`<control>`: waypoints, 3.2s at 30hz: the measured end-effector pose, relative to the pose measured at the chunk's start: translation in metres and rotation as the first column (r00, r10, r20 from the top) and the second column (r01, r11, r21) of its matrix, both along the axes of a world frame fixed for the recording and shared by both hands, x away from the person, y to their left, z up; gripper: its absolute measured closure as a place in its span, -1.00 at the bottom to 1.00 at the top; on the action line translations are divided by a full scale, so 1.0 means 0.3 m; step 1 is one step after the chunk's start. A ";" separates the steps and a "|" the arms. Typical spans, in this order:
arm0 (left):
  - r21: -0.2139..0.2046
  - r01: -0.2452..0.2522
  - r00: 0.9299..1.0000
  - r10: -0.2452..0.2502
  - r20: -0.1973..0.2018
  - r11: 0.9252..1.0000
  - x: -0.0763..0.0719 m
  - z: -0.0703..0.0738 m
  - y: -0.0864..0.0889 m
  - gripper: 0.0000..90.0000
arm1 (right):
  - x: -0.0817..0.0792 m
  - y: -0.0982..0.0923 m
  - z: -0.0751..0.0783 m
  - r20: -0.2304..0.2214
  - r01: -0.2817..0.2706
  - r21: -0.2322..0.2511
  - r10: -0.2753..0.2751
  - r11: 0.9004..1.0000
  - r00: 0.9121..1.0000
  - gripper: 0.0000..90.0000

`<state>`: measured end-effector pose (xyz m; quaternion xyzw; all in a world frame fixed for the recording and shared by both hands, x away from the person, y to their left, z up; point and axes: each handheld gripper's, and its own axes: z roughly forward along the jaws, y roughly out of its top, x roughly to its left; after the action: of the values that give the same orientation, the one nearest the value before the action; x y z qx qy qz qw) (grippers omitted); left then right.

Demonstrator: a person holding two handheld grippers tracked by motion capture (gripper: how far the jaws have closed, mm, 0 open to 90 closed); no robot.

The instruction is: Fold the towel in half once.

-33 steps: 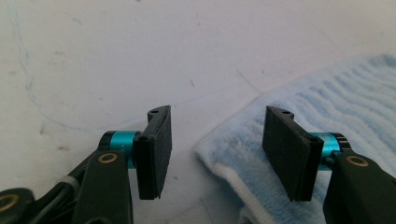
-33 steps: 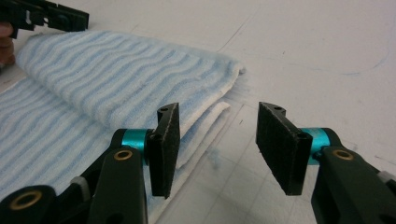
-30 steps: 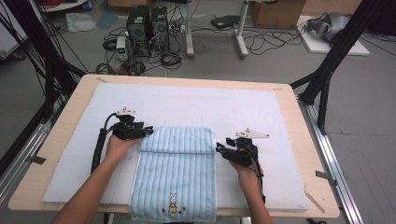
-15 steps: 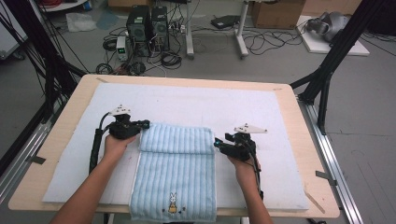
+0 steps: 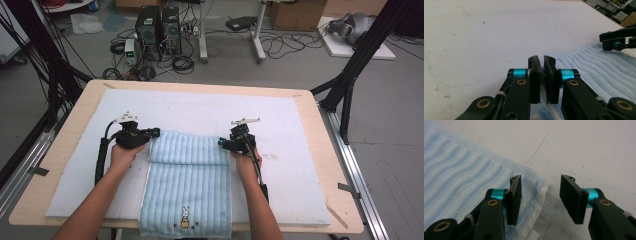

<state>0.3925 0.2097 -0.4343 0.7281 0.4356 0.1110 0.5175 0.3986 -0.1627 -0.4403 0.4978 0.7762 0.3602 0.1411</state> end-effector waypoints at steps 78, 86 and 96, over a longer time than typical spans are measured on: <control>-0.029 0.028 0.999 -0.027 0.029 0.999 -0.250 -0.015 0.119 0.06 | -0.307 -0.062 -0.011 0.056 -0.149 0.028 0.147 0.988 0.988 0.95; -0.025 0.041 0.999 -0.040 0.020 0.999 -0.249 -0.026 0.110 0.14 | -0.303 -0.072 -0.014 0.063 -0.108 -0.008 0.108 0.994 0.992 0.85; 0.108 0.071 0.996 -0.063 -0.069 0.992 -0.214 -0.061 0.025 0.18 | -0.293 -0.053 -0.024 0.067 -0.059 -0.026 0.061 0.998 0.996 0.13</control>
<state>0.3283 0.2173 -0.4525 0.7729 0.4207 0.0936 0.4657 0.3106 -0.1786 -0.4475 0.4600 0.7899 0.3716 0.1624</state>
